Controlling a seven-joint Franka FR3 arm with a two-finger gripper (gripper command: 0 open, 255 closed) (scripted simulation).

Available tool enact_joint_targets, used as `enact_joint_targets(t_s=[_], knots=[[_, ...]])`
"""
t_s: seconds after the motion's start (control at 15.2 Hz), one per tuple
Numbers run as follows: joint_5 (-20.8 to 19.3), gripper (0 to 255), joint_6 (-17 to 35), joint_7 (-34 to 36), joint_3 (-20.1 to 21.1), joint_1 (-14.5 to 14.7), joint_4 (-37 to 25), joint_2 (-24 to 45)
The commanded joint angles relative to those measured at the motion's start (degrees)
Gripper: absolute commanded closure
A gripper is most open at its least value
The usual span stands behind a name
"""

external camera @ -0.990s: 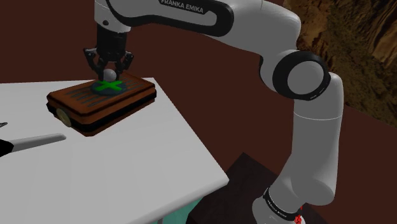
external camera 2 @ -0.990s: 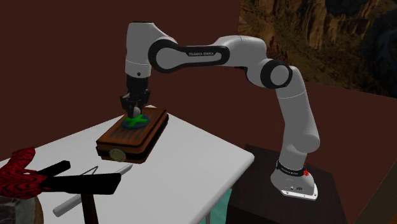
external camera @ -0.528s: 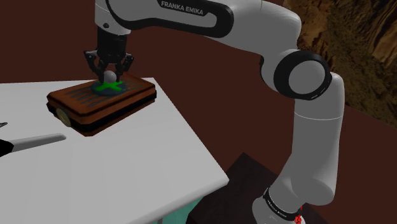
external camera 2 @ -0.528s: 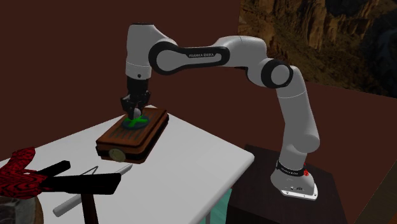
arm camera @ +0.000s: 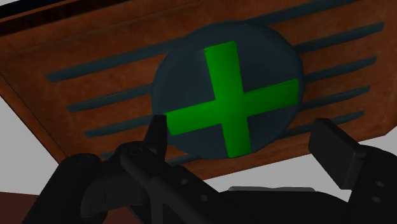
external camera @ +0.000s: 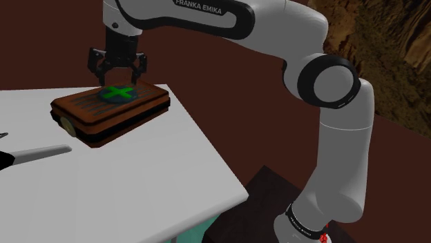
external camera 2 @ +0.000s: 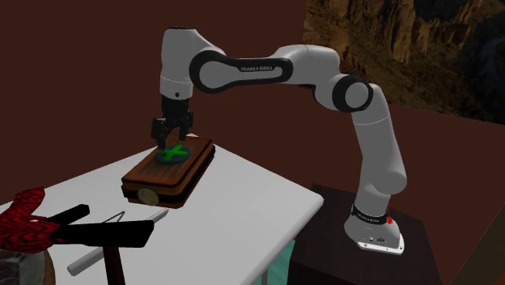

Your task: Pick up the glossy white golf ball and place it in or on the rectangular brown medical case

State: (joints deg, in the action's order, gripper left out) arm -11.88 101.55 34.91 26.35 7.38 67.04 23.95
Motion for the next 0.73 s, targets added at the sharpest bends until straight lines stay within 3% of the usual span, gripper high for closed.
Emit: enact_joint_targets(t_s=[0.0, 0.13, 0.66], knots=[[-0.1, 0, -3.2, -0.2, 0.0, 0.4, -3.4, 0.2], [-0.4, 0, -7.0, -0.4, 0.1, 1.2, -7.9, 0.8], [-0.4, 0, -7.0, -0.4, 0.1, 1.2, -7.9, 0.8]])
